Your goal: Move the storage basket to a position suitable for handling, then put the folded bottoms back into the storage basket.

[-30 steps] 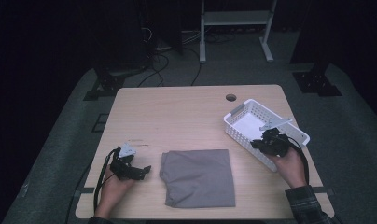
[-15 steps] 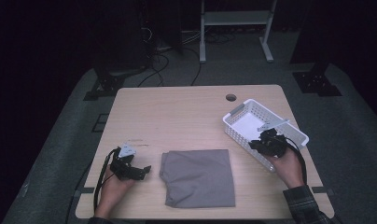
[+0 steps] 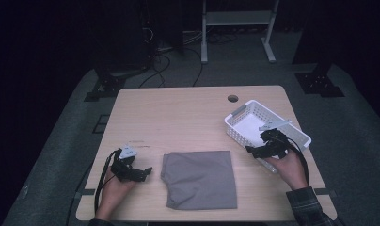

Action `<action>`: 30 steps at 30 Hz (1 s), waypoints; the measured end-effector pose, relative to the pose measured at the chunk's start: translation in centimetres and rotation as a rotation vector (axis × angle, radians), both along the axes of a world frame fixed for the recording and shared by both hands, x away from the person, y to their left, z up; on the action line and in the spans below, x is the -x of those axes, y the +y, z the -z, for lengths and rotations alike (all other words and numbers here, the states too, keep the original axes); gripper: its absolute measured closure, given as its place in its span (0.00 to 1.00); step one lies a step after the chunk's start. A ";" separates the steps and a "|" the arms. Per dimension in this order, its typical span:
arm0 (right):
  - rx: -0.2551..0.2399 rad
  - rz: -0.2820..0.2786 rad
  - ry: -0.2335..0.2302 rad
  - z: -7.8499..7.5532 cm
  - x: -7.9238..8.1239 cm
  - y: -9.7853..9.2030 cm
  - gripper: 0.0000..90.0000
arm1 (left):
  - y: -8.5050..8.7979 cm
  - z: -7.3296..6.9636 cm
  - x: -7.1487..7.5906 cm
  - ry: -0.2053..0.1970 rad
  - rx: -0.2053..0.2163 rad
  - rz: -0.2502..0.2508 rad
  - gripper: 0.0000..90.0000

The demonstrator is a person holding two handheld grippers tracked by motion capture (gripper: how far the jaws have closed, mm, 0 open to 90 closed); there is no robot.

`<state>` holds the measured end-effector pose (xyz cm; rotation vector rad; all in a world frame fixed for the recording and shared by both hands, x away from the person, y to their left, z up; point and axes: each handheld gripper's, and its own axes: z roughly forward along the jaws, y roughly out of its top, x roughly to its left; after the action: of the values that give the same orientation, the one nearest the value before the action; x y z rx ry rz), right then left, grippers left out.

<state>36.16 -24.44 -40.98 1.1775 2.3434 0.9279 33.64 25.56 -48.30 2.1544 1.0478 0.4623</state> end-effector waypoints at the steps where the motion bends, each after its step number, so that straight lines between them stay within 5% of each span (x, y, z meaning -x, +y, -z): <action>1: -0.001 -0.002 0.000 -0.1 0.0 0.1 0.14 | 0.0 0.0 0.0 0.000 0.000 0.000 0.00; 5: -0.006 -0.034 -0.005 -0.4 0.1 0.7 0.00 | 0.0 0.0 0.0 0.000 0.000 0.000 0.00; 30: -0.019 -0.170 -0.061 -1.2 1.0 4.0 0.00 | 0.0 0.0 0.0 0.001 0.001 0.004 0.00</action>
<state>35.14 -20.42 -39.82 0.9544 2.4195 1.0285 33.65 25.59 -48.31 2.1554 1.0439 0.4584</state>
